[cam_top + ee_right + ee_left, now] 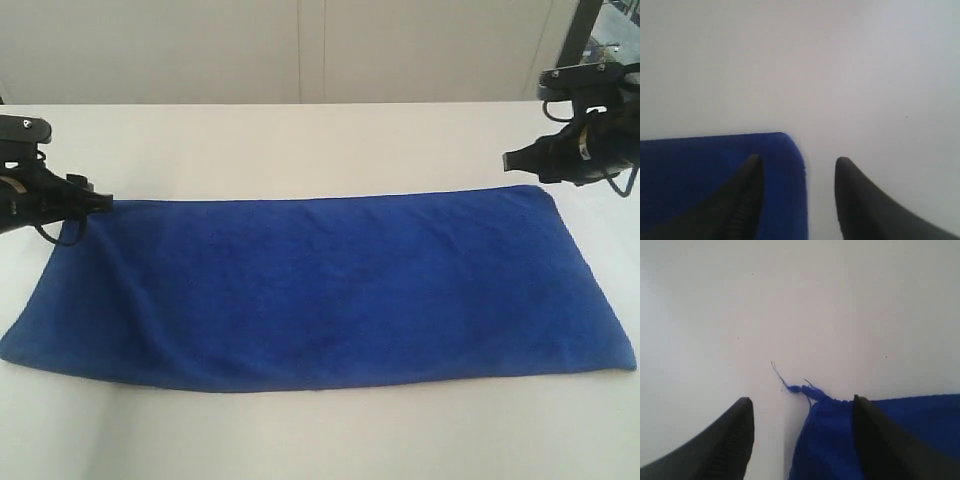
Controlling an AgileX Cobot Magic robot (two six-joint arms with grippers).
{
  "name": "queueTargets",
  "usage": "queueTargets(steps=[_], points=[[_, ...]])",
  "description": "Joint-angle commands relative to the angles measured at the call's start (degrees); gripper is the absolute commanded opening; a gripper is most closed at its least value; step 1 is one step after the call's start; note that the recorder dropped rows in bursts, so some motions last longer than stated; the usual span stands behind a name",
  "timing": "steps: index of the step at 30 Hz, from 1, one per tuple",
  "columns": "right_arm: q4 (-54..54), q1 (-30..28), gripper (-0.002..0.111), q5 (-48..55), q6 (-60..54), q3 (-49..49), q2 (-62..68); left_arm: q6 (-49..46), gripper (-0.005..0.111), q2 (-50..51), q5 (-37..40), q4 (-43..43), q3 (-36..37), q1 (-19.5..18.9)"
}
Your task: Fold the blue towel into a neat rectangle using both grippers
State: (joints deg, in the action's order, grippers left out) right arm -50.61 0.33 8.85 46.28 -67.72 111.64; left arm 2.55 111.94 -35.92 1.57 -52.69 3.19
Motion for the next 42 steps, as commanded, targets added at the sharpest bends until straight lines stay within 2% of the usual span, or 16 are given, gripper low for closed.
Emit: queueTargets(steps=[1, 3, 5, 8, 10, 11, 19, 21, 24, 29, 35, 42], points=[[-0.28, -0.35, 0.044, 6.41, 0.65, -1.70, -2.38, 0.11, 0.062, -2.55, 0.96, -0.21, -0.08, -0.18], [-0.28, -0.33, 0.043, 7.07, 0.65, -1.84, -3.49, -0.88, 0.062, -4.55, 2.46, -0.21, -0.08, -0.50], [1.00, -0.33, 0.036, 7.55, 0.65, -1.84, -4.37, -2.55, 0.062, -6.60, 5.06, -0.21, -0.08, -0.79], [8.79, -0.33, 0.017, 7.64, -0.31, -1.96, -5.08, -3.53, 0.061, -10.07, 11.12, -0.21, -0.08, -1.75], [14.39, -0.33, 0.002, 8.81, -3.82, -2.62, -5.08, -3.42, 0.055, -11.78, 15.33, -0.35, -0.08, -1.91], [17.96, -0.33, 0.000, 9.61, -7.39, -3.36, -5.08, -3.42, 0.050, -12.52, 17.65, -0.35, -0.08, -1.91], [48.18, -0.33, 0.000, 27.19, -44.03, -15.41, -1.64, 3.75, 0.001, -14.20, 33.14, -0.35, -0.08, -0.99], [52.87, -0.33, 0.000, 29.10, -48.71, -17.48, 0.57, 3.86, 0.000, -13.76, 35.01, -0.35, -0.08, -0.18], [54.41, -0.33, 0.000, 28.79, -49.47, -18.83, 4.30, 3.86, 0.000, -12.10, 35.92, -0.35, -0.08, 0.97], [53.71, -0.33, 0.000, 28.14, -49.47, -18.83, 8.92, 3.75, 0.000, -8.26, 36.82, -0.35, -0.08, 1.53], [52.10, -0.35, 0.000, 26.27, -49.47, -18.83, 11.93, 2.18, 0.000, -5.29, 41.99, -0.35, -0.08, 1.53], [50.61, -0.35, 0.000, 27.04, -49.47, -18.83, 13.68, -3.93, 0.000, -4.65, 45.86, -0.35, -0.08, 1.53]])
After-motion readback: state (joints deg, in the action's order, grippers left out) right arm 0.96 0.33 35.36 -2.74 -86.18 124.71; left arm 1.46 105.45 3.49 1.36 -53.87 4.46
